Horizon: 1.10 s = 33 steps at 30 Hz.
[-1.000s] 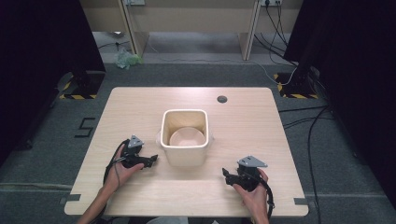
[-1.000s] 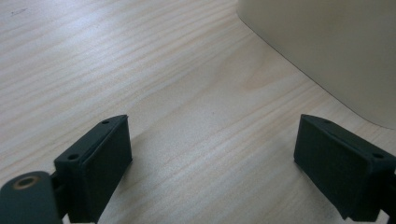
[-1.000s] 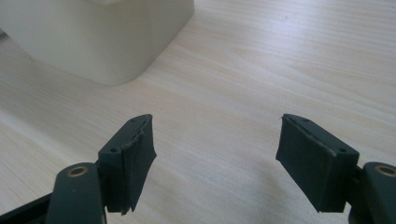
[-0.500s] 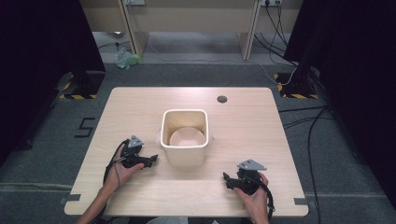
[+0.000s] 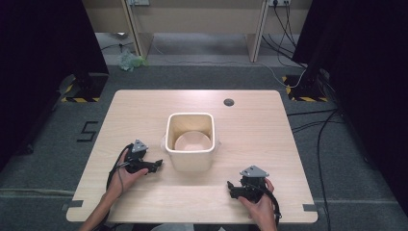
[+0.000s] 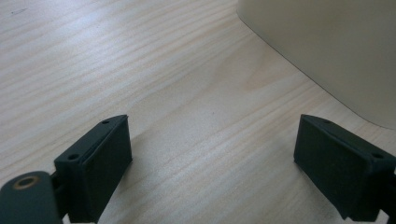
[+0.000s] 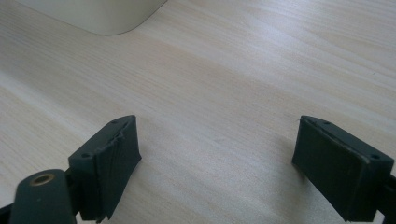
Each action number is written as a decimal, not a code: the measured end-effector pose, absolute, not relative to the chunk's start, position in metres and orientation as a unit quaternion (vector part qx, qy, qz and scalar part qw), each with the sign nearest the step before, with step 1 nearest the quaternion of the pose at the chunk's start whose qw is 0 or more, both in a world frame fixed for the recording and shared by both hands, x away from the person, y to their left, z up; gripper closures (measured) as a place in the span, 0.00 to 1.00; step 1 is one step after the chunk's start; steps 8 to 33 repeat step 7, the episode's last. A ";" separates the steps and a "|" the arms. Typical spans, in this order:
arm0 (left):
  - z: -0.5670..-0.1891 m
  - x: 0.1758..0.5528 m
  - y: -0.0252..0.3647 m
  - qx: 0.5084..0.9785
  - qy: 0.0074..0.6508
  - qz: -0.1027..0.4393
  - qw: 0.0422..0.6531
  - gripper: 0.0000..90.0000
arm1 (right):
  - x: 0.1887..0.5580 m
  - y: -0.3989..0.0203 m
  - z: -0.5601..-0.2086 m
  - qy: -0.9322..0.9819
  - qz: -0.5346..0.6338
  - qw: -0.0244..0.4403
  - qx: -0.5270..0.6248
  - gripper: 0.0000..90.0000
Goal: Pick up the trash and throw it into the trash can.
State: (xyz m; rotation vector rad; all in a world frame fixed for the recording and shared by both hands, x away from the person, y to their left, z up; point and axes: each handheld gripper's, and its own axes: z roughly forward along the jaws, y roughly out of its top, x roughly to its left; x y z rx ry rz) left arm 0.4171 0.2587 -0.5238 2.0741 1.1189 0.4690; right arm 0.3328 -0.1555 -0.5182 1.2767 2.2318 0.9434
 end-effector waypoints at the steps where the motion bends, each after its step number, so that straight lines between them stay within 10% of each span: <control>1: -0.524 0.417 0.259 0.805 0.434 0.182 0.361 0.12 | 0.333 -0.156 -0.518 0.798 0.338 0.200 0.457 0.16; 33: -0.524 0.417 0.259 0.805 0.434 0.182 0.361 0.12 | 0.333 -0.155 -0.518 0.798 0.338 0.199 0.457 0.16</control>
